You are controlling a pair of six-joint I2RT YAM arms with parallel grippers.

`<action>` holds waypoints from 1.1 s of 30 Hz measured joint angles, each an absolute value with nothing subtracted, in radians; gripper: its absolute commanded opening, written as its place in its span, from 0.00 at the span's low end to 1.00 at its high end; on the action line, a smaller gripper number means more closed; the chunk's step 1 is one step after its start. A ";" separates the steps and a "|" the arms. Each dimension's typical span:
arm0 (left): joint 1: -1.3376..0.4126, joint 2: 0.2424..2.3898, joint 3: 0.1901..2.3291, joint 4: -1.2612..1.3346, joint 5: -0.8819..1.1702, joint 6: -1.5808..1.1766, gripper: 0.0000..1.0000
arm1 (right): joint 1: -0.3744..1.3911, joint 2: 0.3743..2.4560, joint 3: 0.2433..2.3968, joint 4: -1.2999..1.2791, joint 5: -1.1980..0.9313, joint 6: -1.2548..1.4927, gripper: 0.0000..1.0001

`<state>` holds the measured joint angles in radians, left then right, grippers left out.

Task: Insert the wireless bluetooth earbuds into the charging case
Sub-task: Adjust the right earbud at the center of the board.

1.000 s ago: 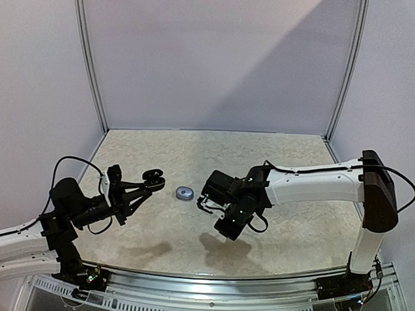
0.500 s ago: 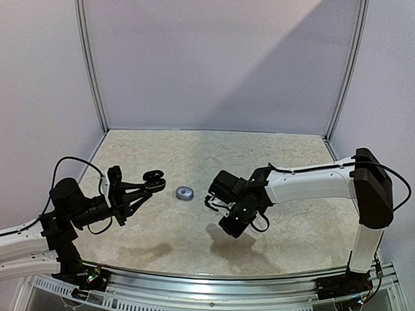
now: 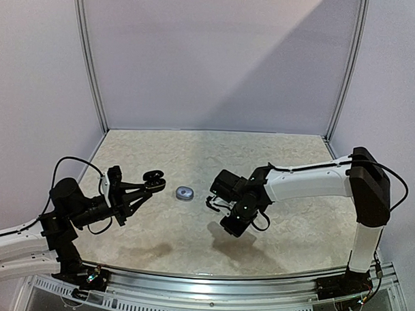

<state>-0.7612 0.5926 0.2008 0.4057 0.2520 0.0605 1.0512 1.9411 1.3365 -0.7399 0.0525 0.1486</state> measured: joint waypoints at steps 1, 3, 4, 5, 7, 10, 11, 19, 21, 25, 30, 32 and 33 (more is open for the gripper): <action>-0.761 0.593 0.200 0.406 0.253 0.060 0.00 | 1.048 1.944 1.336 -0.740 0.052 0.146 0.18; -0.760 0.593 0.201 0.406 0.254 0.060 0.00 | 1.040 1.952 1.337 -0.740 0.052 0.139 0.16; -0.759 0.593 0.200 0.405 0.255 0.060 0.00 | 1.037 1.957 1.337 -0.740 0.052 0.133 0.16; -0.758 0.593 0.201 0.405 0.255 0.060 0.00 | 1.033 1.959 1.337 -0.740 0.052 0.128 0.15; -0.756 0.593 0.200 0.405 0.255 0.060 0.00 | 1.028 1.965 1.338 -0.740 0.051 0.123 0.15; -0.752 0.593 0.200 0.405 0.255 0.060 0.00 | 1.024 1.969 1.345 -0.740 0.051 0.116 0.16; -0.752 0.593 0.201 0.405 0.255 0.060 0.00 | 1.024 1.969 1.348 -0.740 0.051 0.114 0.16; -0.751 0.593 0.201 0.405 0.260 0.060 0.00 | 1.005 1.979 1.377 -0.739 0.056 0.087 0.17; -0.750 0.593 0.201 0.404 0.262 0.060 0.00 | 0.999 1.990 1.390 -0.739 0.058 0.077 0.17; -0.746 0.593 0.200 0.404 0.263 0.060 0.00 | 0.989 2.001 1.405 -0.741 0.058 0.060 0.19; -0.743 0.593 0.201 0.403 0.265 0.060 0.00 | 0.987 2.003 1.424 -0.749 0.058 0.040 0.21; -0.741 0.593 0.200 0.403 0.266 0.060 0.00 | 0.987 2.003 1.434 -0.752 0.058 0.031 0.25; -0.740 0.593 0.200 0.403 0.267 0.060 0.00 | 0.987 2.003 1.438 -0.752 0.057 0.017 0.28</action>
<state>-0.7403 0.5930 0.2005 0.4030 0.2672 0.0601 0.9871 2.0029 1.4380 -0.7521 0.0566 0.0174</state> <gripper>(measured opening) 0.174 0.223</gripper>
